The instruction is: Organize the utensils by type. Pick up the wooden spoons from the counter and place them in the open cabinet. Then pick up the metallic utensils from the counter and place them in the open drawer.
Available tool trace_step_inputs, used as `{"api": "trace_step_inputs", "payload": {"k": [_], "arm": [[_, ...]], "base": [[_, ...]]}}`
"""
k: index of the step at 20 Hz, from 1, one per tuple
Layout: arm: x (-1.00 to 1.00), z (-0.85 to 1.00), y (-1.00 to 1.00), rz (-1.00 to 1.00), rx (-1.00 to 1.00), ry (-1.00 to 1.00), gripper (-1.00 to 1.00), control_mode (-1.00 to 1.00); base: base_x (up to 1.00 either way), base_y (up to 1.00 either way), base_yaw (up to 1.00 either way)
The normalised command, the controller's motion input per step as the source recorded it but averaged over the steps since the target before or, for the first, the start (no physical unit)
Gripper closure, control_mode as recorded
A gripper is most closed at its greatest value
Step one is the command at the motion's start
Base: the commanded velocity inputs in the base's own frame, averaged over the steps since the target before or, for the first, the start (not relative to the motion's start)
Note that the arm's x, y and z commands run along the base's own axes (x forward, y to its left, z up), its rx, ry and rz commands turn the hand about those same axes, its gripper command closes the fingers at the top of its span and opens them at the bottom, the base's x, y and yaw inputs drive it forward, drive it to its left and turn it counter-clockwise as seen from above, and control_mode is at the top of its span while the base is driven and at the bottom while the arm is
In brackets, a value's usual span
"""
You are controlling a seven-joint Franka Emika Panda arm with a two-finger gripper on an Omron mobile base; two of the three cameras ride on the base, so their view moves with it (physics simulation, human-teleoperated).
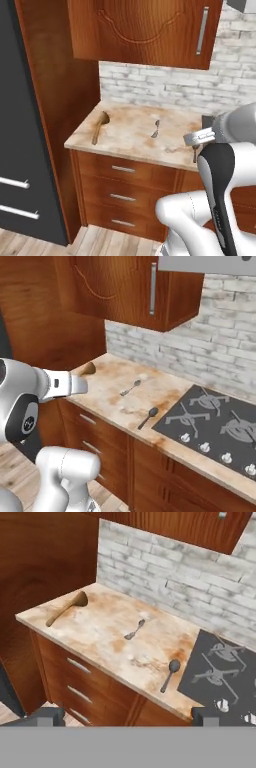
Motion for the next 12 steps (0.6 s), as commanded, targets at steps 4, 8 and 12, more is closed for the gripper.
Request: {"api": "trace_step_inputs", "payload": {"k": [4, 8, 12], "arm": [[0.00, 0.00, 0.00, 0.00, 0.00, 0.00, -1.00, 1.00], [0.00, 0.00, 0.00, 0.00, 0.00, 0.00, -1.00, 1.00], [0.00, 0.00, 0.00, 0.00, 0.00, 0.00, -1.00, 1.00]], "base": [[0.32, 0.80, -0.30], [0.07, 0.96, -0.18], [0.52, 0.69, -0.40]]}}
